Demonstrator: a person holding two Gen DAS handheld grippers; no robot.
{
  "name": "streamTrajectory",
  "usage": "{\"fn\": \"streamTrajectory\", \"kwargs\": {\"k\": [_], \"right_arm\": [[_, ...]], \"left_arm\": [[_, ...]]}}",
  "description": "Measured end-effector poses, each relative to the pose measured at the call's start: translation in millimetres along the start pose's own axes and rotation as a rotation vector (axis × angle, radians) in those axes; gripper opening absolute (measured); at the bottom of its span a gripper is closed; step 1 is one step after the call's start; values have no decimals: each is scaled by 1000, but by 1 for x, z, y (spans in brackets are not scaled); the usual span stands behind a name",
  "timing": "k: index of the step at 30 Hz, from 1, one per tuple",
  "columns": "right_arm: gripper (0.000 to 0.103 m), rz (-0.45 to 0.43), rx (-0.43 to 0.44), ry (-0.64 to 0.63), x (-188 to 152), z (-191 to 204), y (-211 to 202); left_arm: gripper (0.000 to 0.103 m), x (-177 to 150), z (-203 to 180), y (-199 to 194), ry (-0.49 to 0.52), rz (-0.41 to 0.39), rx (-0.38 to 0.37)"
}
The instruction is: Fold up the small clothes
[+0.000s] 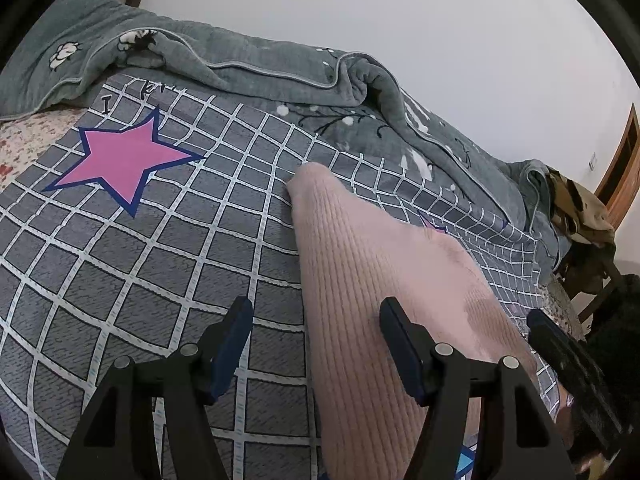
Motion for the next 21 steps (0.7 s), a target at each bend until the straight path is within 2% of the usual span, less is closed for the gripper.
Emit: {"fn": "streamTrajectory", "kwargs": {"k": [4,10,13,17,21], "right_arm": [[43,7,46,-105,-7,29,1],[43,186,-35,-235,-32,48,38],[43,164,-24,-267,-32,52,32],[43,128,68,-166,-21,41,22],[43,54,52,-106,-8,32,15]], "left_arm": [[64,0,0,0,-9,-2,0],[64,1,2,-1,-9,-9,3],[64,2,4,-2,-16,-11,2],[64,4,4,-2,-14,-20,13],[64,7,-9,-2,47,-46,8]]}}
Point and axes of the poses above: each gripper's, at about its wrist camera, not at the fingertips, and y roughly the way its jaws point, z to its left, x to its top, the point moved 1 cm from there along y, roughly the way its jaws point, and after that the axes turned 5 degrees about -z, right-handed, at the moved point
